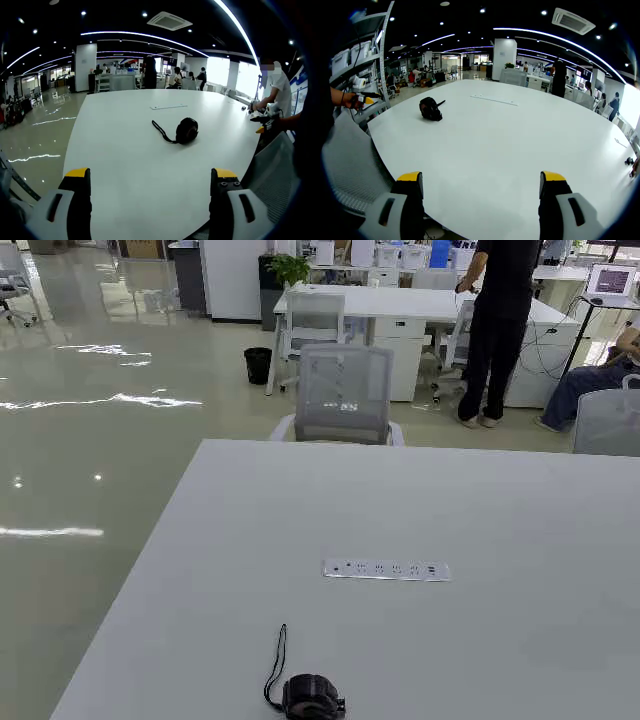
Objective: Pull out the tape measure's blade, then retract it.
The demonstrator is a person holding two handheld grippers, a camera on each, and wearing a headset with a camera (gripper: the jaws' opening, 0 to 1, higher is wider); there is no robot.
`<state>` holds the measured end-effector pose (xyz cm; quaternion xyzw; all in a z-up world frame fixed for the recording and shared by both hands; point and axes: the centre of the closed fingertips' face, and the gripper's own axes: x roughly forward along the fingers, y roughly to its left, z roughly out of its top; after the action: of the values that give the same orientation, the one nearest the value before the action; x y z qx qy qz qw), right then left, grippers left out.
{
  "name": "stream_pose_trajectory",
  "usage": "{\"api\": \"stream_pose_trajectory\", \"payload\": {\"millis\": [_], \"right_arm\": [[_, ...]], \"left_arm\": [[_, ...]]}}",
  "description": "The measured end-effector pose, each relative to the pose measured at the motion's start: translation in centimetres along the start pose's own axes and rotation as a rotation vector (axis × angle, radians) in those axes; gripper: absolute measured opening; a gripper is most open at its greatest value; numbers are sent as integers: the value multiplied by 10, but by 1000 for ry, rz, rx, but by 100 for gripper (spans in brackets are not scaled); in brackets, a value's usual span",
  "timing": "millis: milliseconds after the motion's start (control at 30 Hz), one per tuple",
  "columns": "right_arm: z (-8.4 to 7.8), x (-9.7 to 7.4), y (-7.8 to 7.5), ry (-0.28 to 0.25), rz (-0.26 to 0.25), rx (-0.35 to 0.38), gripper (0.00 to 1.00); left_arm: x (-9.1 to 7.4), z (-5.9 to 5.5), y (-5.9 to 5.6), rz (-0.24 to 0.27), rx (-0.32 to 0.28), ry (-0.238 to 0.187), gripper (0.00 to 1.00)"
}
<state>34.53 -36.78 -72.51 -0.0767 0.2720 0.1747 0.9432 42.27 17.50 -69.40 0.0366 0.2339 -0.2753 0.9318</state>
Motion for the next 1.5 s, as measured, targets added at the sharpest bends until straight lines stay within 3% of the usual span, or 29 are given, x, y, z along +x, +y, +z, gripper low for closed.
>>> {"api": "stream_pose_trajectory", "payload": {"millis": [333,500,767,1500], "right_arm": [[-4,-2,1,13,12,2,98],[-7,0,8,27,30,-21,98],[-7,0,7,25,28,-17,98],[-8,1,7,47,32,-22,100]], "left_arm": [[3,-11,0,-10,-14,12,99],[1,-9,-1,-11,-17,14,99],[2,-16,2,-16,-13,21,99],[1,-13,-2,-21,-5,36,99]]}}
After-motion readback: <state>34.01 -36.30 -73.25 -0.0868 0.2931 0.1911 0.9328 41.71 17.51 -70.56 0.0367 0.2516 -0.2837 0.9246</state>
